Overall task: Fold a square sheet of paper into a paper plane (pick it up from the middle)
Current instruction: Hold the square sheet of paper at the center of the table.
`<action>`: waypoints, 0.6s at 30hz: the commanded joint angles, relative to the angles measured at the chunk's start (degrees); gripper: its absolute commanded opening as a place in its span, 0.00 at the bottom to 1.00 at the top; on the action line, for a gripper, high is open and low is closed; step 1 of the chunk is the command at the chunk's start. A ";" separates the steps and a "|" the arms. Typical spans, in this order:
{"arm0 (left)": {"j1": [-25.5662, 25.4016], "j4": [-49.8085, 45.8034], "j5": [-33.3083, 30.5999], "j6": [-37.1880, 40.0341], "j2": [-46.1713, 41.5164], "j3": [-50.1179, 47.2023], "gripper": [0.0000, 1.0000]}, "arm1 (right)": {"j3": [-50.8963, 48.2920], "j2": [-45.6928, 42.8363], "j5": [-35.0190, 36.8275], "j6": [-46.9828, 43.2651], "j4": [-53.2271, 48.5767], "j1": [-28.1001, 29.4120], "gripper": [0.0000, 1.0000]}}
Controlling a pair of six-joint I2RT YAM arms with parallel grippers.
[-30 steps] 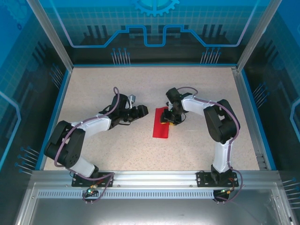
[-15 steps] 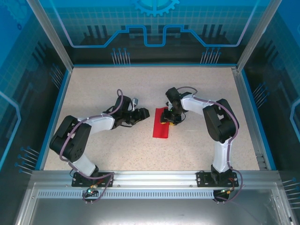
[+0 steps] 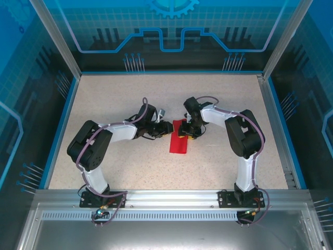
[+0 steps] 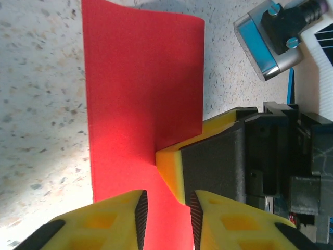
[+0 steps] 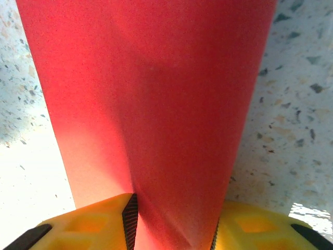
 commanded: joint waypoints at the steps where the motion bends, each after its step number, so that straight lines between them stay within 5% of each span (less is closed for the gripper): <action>1: -0.89 -3.87 1.53 0.45 2.37 3.02 0.25 | -4.54 7.69 3.96 -0.03 -3.02 0.76 0.40; 8: -1.39 -7.53 1.08 1.03 5.76 6.19 0.11 | -4.80 7.69 3.96 0.22 -2.77 1.05 0.39; 18: -2.13 -11.05 0.49 1.52 9.25 8.66 0.07 | -4.97 7.69 3.88 0.40 -2.57 1.32 0.39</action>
